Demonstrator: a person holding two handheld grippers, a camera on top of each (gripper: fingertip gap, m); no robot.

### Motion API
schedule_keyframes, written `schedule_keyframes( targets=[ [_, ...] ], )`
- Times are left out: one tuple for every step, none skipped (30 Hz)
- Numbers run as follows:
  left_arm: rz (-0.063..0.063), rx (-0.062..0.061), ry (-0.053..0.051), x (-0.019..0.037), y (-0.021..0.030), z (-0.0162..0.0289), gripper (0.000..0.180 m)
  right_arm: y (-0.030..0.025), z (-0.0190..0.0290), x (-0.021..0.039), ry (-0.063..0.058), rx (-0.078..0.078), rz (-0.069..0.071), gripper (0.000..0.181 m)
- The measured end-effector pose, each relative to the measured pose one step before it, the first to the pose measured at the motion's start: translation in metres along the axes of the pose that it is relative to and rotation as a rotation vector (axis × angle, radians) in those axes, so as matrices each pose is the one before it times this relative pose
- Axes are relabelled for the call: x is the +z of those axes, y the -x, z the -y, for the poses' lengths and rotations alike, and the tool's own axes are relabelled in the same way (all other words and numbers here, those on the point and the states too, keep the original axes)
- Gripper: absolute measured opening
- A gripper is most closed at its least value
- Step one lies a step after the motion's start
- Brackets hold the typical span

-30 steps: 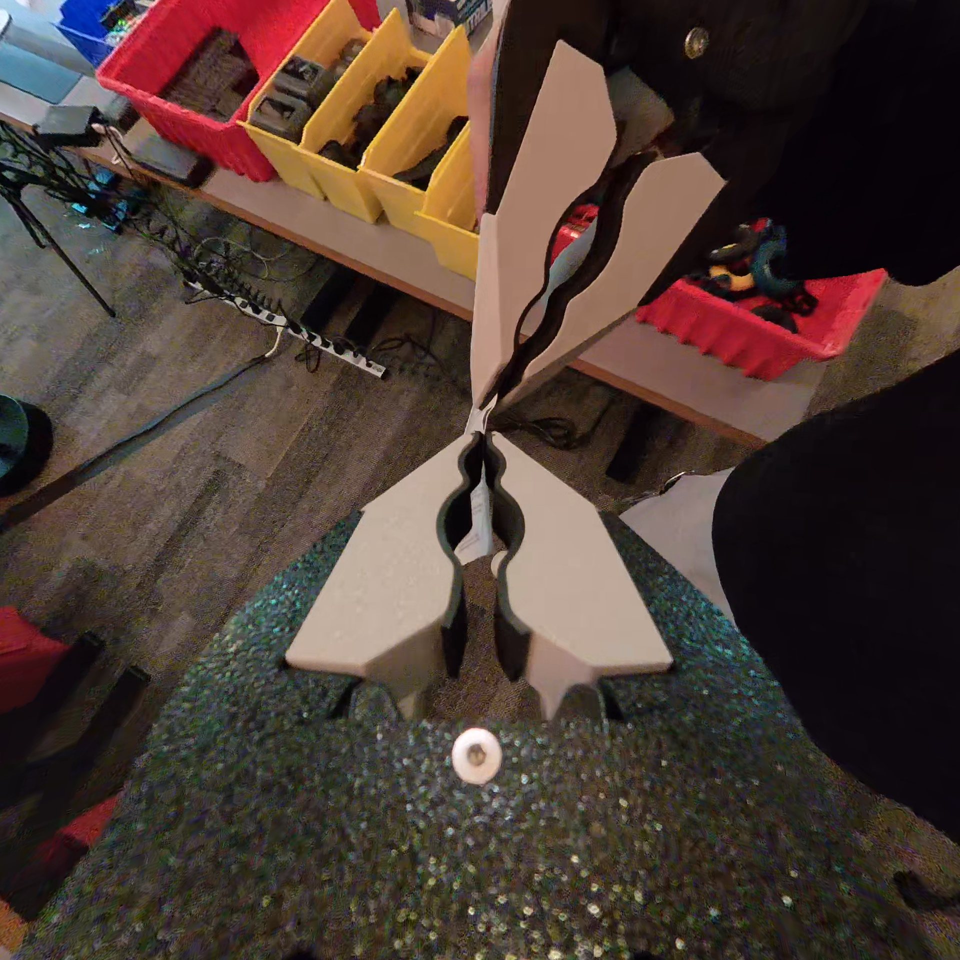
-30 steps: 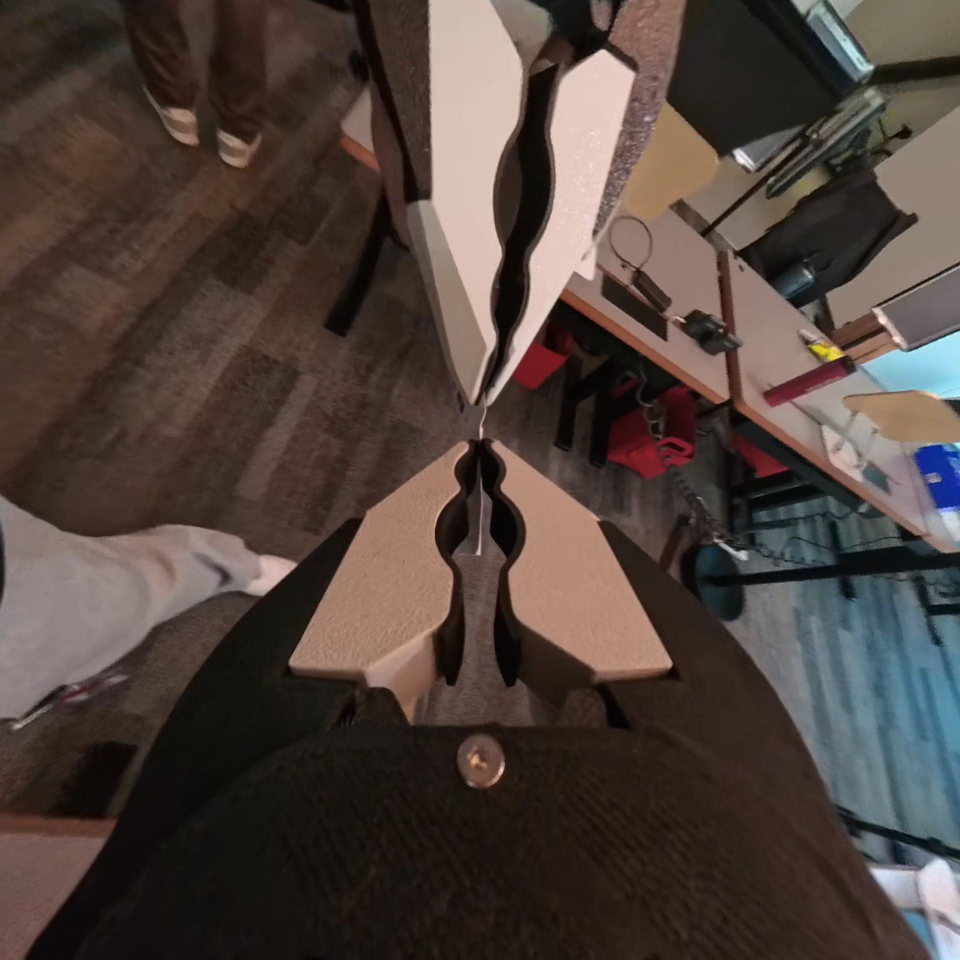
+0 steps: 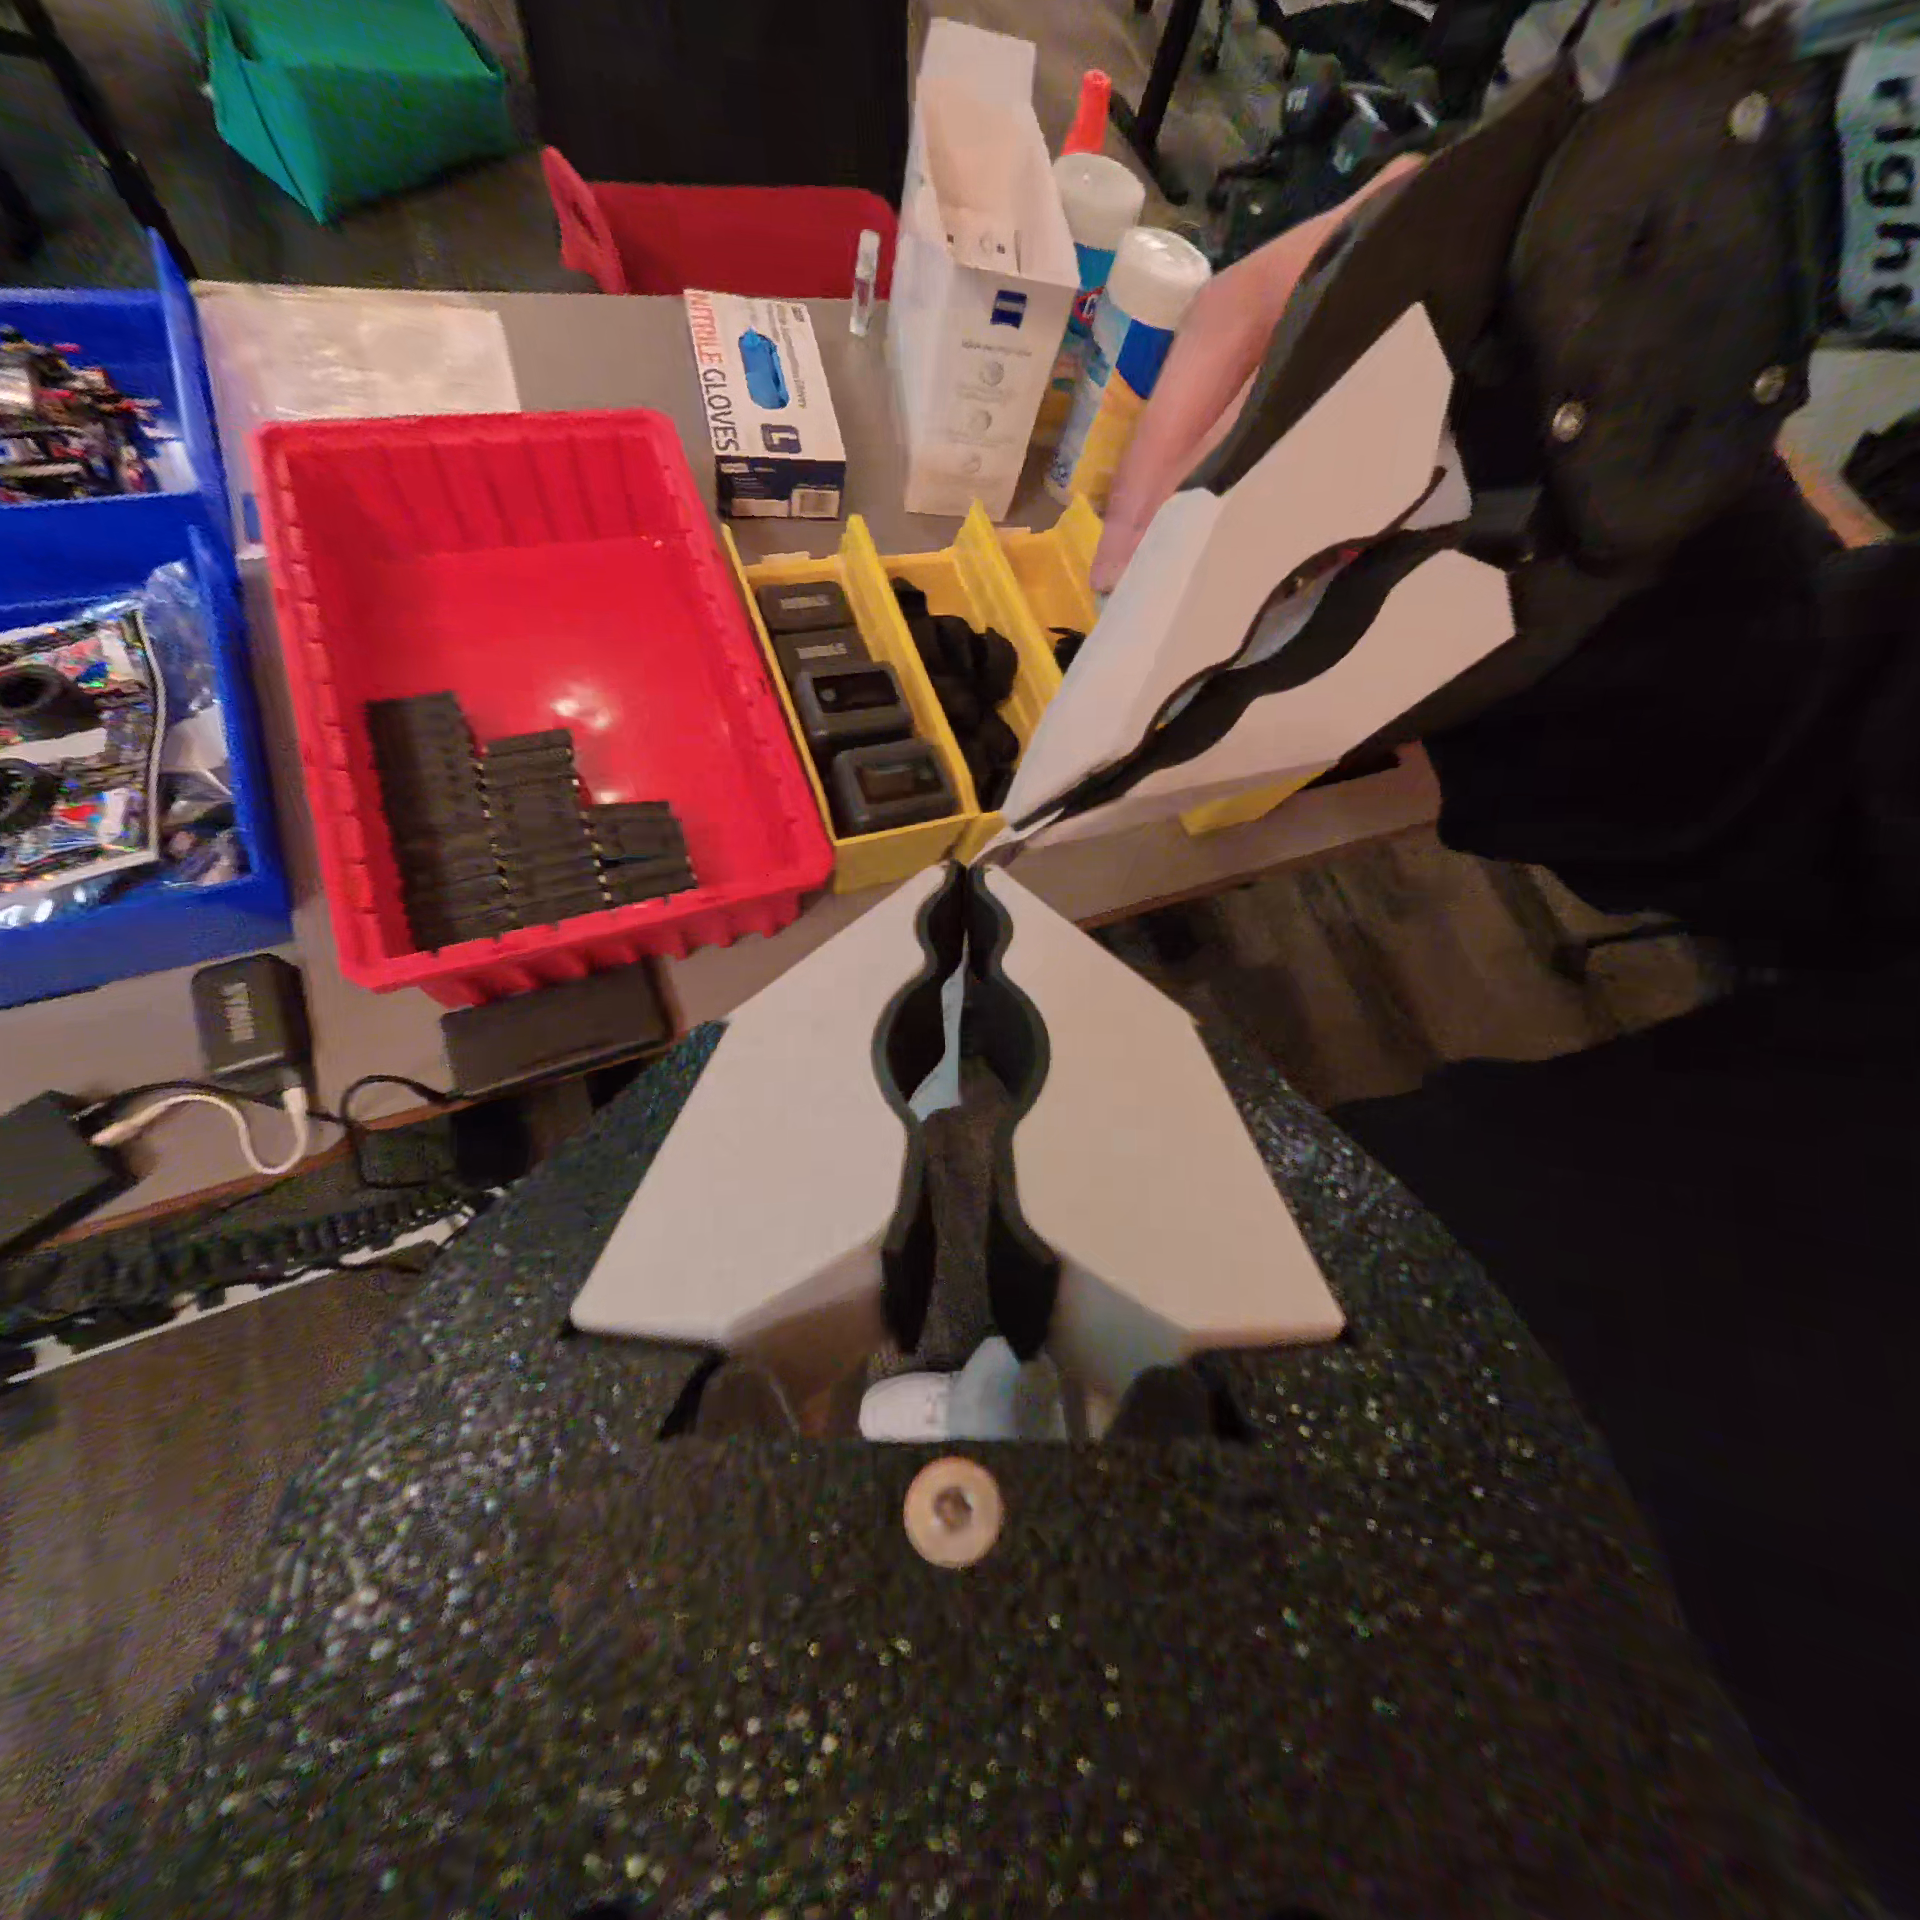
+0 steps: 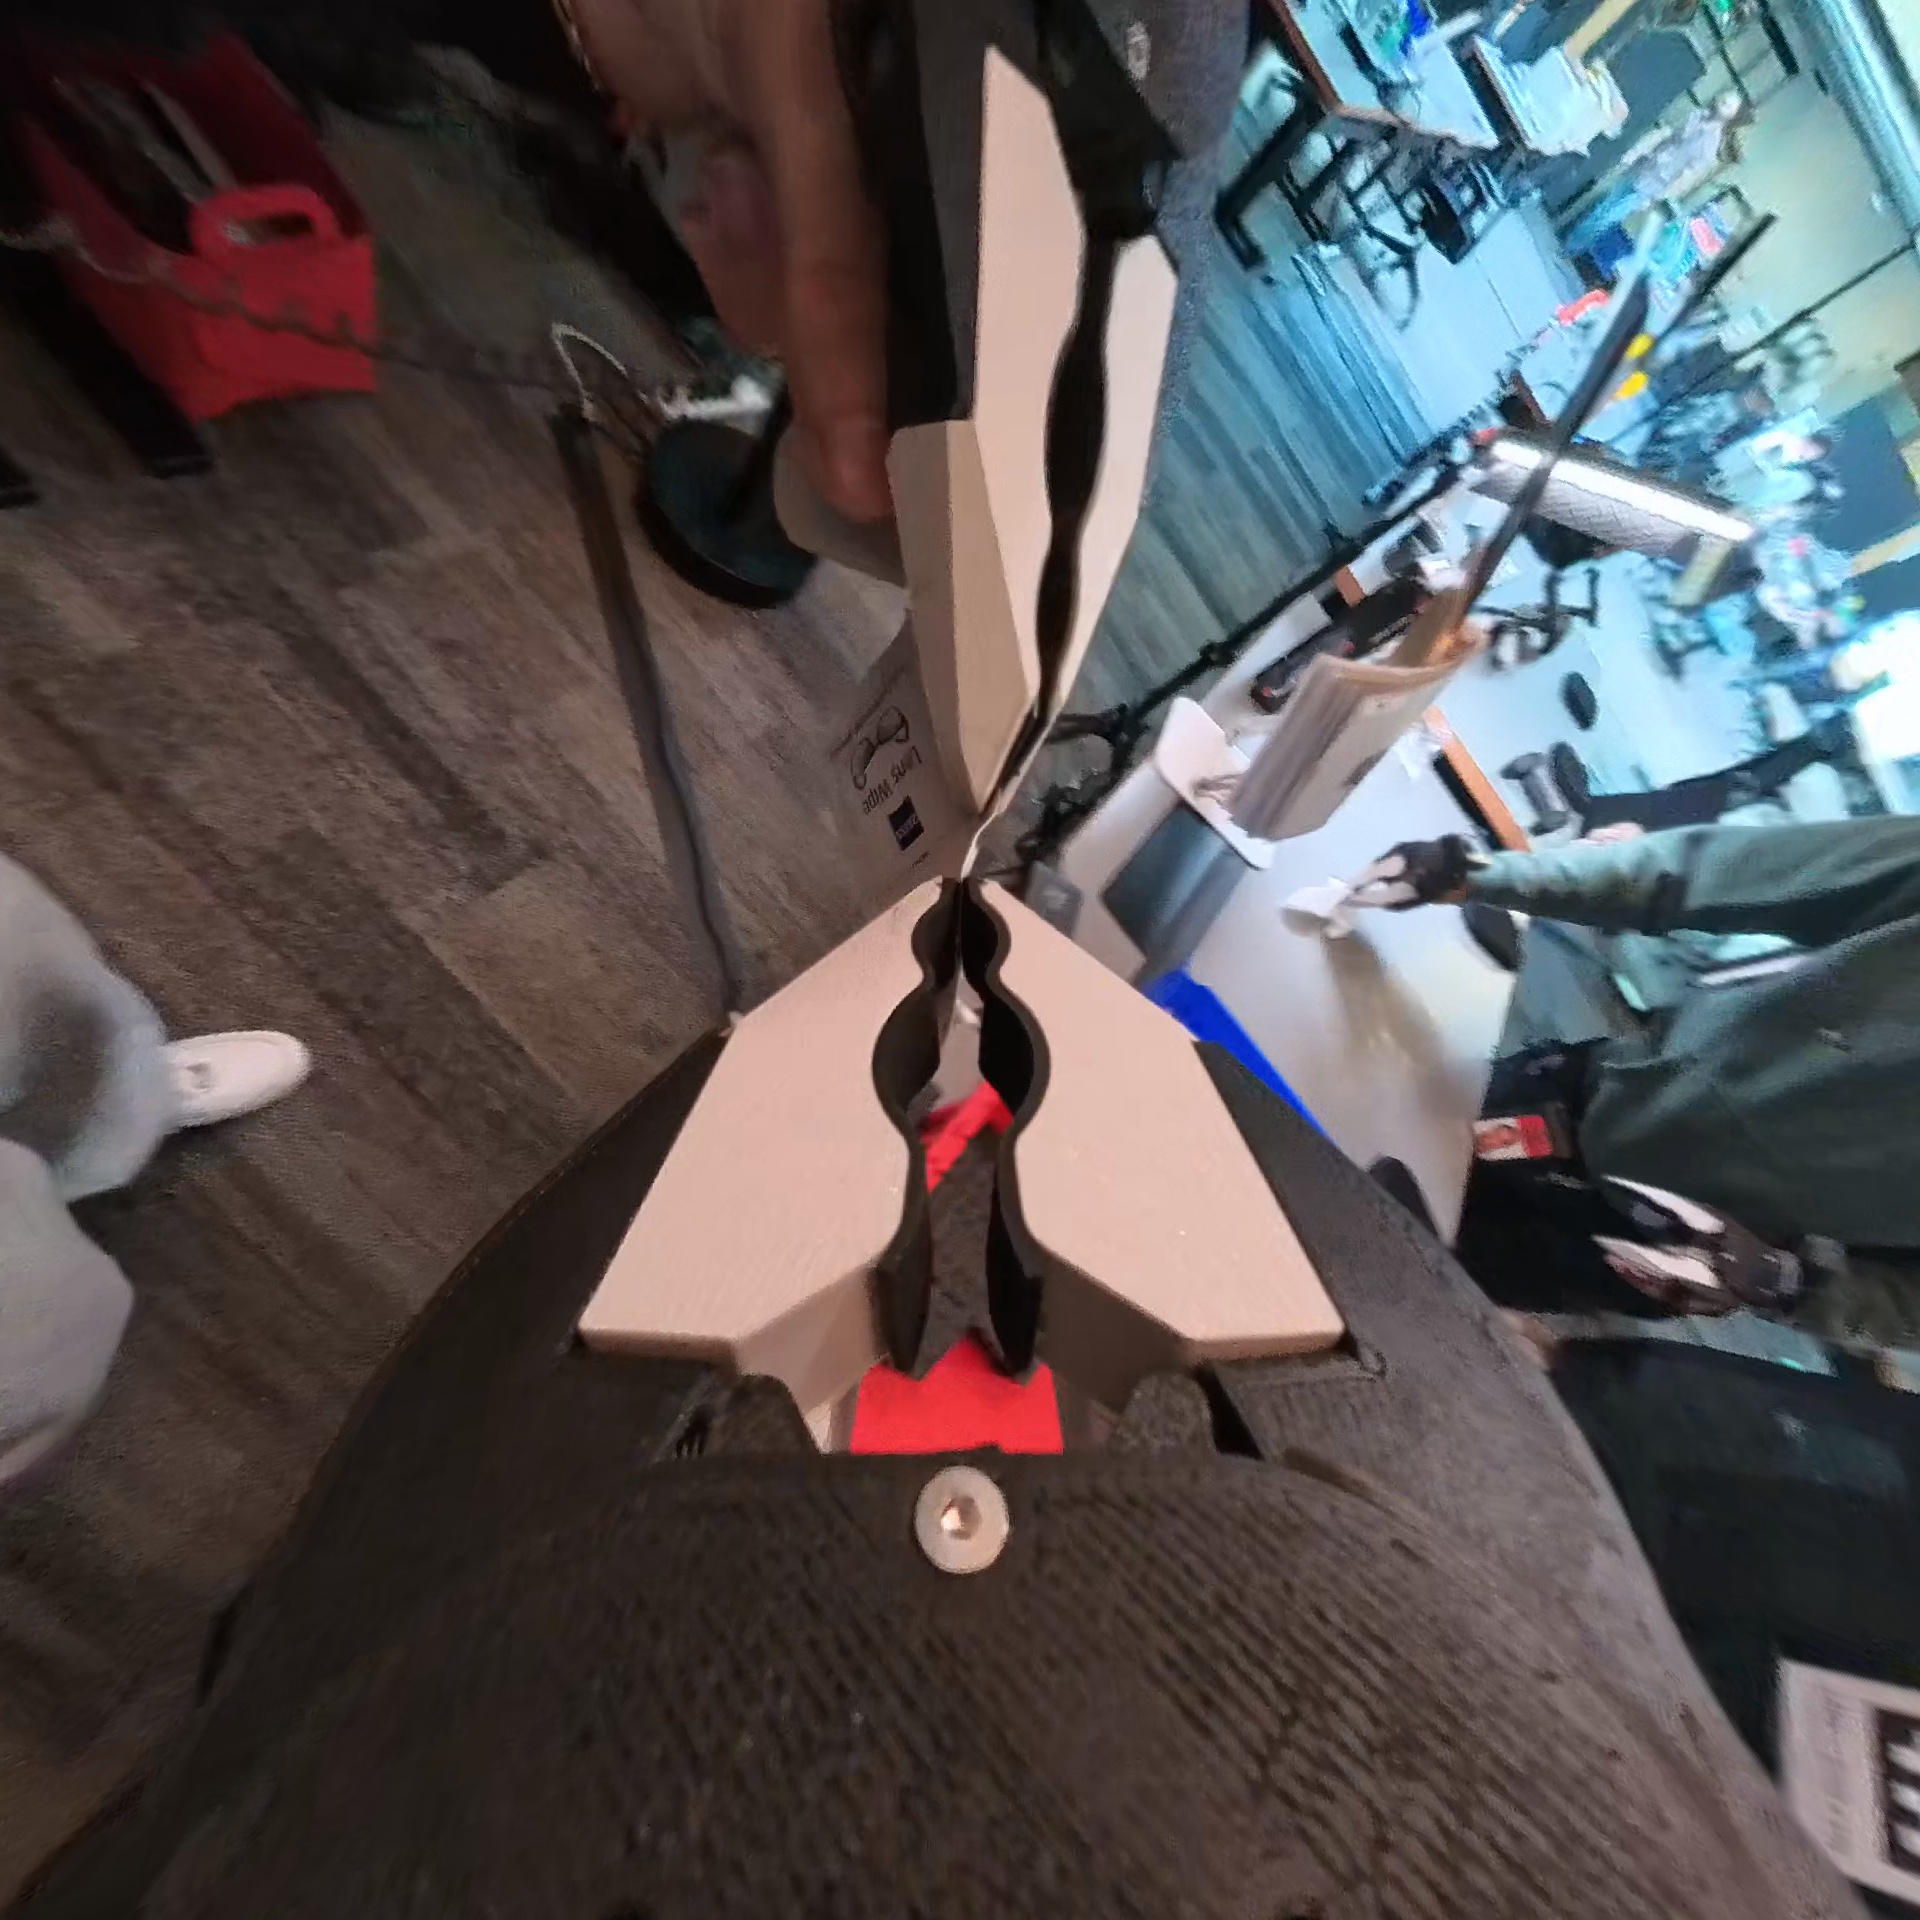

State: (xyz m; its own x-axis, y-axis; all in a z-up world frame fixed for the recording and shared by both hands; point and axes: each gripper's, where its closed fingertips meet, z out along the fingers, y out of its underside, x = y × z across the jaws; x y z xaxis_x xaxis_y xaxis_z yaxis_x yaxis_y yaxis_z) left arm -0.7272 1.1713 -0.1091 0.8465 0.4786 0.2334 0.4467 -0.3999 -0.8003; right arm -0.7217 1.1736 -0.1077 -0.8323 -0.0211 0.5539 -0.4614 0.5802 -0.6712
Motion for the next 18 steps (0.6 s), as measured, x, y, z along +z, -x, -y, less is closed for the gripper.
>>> schedule_keyframes(
  targets=[
    [-0.0050, 0.0052, 0.0025, -0.00412, 0.01854, 0.00293, 0.000, -0.01246, -0.00010, 0.01323, 0.0165, -0.0190, -0.0355, 0.000],
    [-0.0163, -0.0105, -0.0066, -0.00362, 0.01791, 0.00357, 0.000, -0.01223, -0.00044, 0.01305, 0.0127, -0.0103, -0.0341, 0.000],
    [-0.0224, -0.0197, -0.0123, -0.00299, 0.01772, 0.00386, 0.000, -0.01196, -0.00164, 0.01316, 0.0112, -0.0144, -0.0302, 0.000],
    [-0.0210, -0.0199, -0.0162, -0.00215, 0.01758, 0.00402, 0.000, -0.01195, -0.00309, 0.01354, 0.0124, -0.0247, -0.0324, 0.000],
    [-0.0186, -0.0175, -0.0116, -0.00149, 0.01729, 0.00286, 0.000, -0.00947, -0.00405, 0.01416, 0.0163, -0.0115, -0.0182, 0.000],
    [-0.0132, -0.0092, -0.0096, -0.00131, 0.01699, 0.00224, 0.000, -0.00872, -0.00439, 0.01438, 0.0156, 0.0115, -0.0102, 0.000],
    [-0.0012, 0.0155, -0.0208, -0.00182, 0.01652, 0.00327, 0.000, -0.01019, -0.00398, 0.01379, 0.0076, 0.0381, -0.0088, 0.000],
    [0.0089, 0.0373, -0.0243, -0.00284, 0.01533, 0.00338, 0.000, -0.01031, -0.00222, 0.01297, -0.0103, 0.0487, 0.0056, 0.000],
    [0.0252, 0.0403, -0.0211, -0.00437, 0.01523, 0.00316, 0.000, -0.01201, -0.00249, 0.01277, -0.0152, 0.0614, 0.0095, 0.000],
    [0.0567, 0.0415, -0.0249, -0.00579, 0.01823, 0.00432, 0.015, -0.01999, -0.00576, 0.01251, -0.0013, 0.0620, -0.0304, 0.000],
    [0.0726, 0.0472, -0.0296, -0.00667, 0.02006, 0.00510, 0.030, -0.02246, -0.00779, 0.01354, 0.0084, 0.0580, -0.0359, 0.000],
    [0.0713, 0.0430, -0.0382, -0.00649, 0.02043, 0.00581, 0.030, -0.02078, -0.00691, 0.01516, 0.0071, 0.0612, -0.0149, 0.000],
    [0.0596, 0.0255, -0.0455, -0.00557, 0.01978, 0.00557, 0.030, -0.02327, -0.00228, 0.01535, -0.0165, 0.0549, -0.0287, 0.000],
    [0.0392, 0.0049, -0.0379, -0.00384, 0.01821, 0.00333, 0.032, -0.02176, -0.00142, 0.01637, -0.0141, 0.0504, -0.0188, 0.000],
    [0.0213, -0.0090, -0.0162, -0.00197, 0.01691, -0.00073, 0.033, -0.01988, -0.00189, 0.01749, -0.0020, 0.0426, -0.0059, 0.000],
    [0.0111, -0.0117, 0.0071, -0.00049, 0.01604, -0.00526, 0.035, -0.02027, -0.00033, 0.01771, -0.0087, 0.0283, -0.0097, 0.000],
    [0.0029, -0.0078, 0.0261, 0.00026, 0.01438, -0.00964, 0.039, -0.02035, -0.00100, 0.01775, -0.0041, 0.0394, -0.0093, 0.000],
    [-0.0010, -0.0046, 0.0374, 0.00036, 0.01270, -0.01288, 0.042, -0.01806, -0.00216, 0.01783, 0.0054, 0.0523, 0.0068, 0.000]
  ],
)
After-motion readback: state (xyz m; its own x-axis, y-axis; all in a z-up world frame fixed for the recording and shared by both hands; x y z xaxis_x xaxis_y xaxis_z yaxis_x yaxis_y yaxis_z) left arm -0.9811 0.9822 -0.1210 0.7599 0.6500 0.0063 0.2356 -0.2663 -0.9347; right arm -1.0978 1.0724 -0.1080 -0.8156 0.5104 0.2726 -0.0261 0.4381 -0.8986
